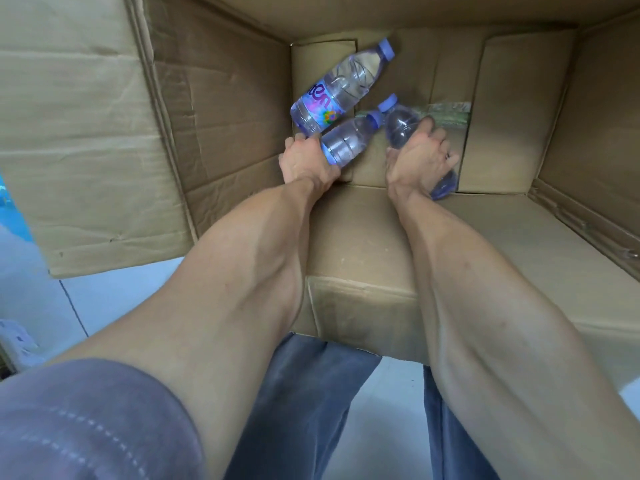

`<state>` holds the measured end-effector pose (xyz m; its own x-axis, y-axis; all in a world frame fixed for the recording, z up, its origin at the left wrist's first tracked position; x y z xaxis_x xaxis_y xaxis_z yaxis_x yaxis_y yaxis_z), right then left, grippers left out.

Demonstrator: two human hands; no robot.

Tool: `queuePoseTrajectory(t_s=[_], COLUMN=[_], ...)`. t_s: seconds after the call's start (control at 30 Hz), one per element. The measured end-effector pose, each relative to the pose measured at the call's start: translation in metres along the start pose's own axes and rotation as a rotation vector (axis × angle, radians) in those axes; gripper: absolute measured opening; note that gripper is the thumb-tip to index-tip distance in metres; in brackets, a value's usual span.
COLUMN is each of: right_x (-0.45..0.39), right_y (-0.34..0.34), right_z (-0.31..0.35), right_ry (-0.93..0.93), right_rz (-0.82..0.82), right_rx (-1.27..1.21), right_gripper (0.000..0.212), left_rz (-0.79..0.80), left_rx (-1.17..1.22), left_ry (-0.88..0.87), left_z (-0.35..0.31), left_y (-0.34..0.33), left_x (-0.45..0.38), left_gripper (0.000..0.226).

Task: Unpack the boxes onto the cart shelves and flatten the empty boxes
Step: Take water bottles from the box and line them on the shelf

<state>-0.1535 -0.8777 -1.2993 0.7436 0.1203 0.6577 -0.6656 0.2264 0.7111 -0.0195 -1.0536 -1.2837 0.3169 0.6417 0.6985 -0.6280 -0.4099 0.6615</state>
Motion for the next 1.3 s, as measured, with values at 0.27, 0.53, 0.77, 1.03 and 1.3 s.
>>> queuePoseTrajectory(t_s=[0.27, 0.53, 0.77, 1.03, 1.3], right_x=[0.059, 0.14, 0.257, 0.393, 0.519], right_y=[0.095, 0.232, 0.377, 0.547, 0.694], right_z=[0.02, 0.061, 0.079, 0.056, 0.012], right_ry=[-0.154, -0.098, 0.037, 0.006, 0.194], right_rz=[0.041, 0.005, -0.042, -0.173, -0.3], right_rx=[-0.282, -0.351, -0.41, -0.846, -1.232], right_gripper=[0.069, 0.062, 0.058, 0.062, 0.033], left_rz=[0.146, 0.172, 0.019, 0.023, -0.055], left_rx=[0.32, 0.557, 0.957, 1.137, 1.359], left_ry=[0.061, -0.018, -0.075, -0.242, -0.594], left_z=[0.004, 0.014, 0.015, 0.003, -0.017], left_y=[0.076, 0.197, 0.318, 0.463, 0.566], left_x=[0.074, 0.174, 0.297, 0.48, 0.663], left_gripper=[0.049, 0.049, 0.039, 0.024, 0.026])
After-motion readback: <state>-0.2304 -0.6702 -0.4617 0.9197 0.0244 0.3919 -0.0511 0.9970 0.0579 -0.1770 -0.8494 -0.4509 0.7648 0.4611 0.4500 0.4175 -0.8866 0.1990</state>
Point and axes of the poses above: each hand's wrist, its own x-axis away from the middle knuckle, its own y-axis out of the back of the hand, z = x × y, the point moved 9 cm from there along -x, towards the middle knuckle, and after that the axes turned 14 degrees about -x, right-handed, at the moved point
